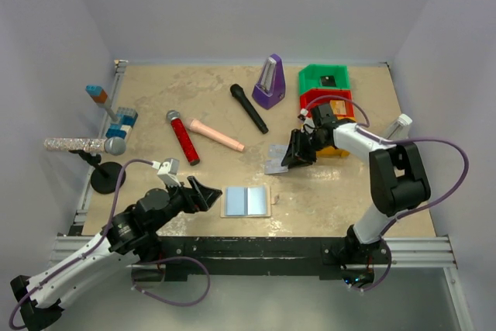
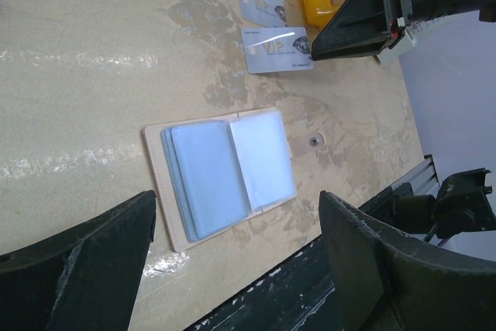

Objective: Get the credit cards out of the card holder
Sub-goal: Place the credit card at the center of the board, then remove the credit card from the card holder.

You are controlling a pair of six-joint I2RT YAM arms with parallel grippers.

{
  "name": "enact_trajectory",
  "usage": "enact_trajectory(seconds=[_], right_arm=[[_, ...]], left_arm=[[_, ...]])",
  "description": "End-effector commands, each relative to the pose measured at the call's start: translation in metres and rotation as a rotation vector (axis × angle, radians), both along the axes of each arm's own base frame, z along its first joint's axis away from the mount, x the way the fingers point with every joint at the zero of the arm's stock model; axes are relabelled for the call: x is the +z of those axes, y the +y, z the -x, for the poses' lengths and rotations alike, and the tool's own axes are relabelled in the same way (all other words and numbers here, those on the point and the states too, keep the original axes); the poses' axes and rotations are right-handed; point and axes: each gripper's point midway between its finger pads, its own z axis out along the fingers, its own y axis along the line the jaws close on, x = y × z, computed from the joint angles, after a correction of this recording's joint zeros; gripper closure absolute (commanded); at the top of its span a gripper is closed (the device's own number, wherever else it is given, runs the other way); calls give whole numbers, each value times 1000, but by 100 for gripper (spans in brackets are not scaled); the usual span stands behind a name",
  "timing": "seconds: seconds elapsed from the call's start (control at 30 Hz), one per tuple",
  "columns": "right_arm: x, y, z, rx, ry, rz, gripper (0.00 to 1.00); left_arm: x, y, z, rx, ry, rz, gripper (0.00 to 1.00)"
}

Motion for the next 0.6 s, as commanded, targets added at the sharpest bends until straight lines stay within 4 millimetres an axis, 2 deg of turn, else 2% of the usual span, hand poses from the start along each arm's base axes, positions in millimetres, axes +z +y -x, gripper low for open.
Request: enact_trajectory(seconds=[0.0,0.23,0.33,0.47,0.57], right_arm=[[23,-9,-7,-25,-88,16,60],[64,-17,3,-55,-228,17,56],[77,-11,21,1,-292,23,56],[74,0,57,145,-396,165,54],[63,11,81,178,-410,148,50]], left_arm=[[8,-4,-1,-9,-17,28,10],[6,-3,0,-6,-13,23,7],[2,-1,0,-2,3,8,0],[-4,9,-2,60,55,-30,0],[-3,8,-3,63,48,-16,0]])
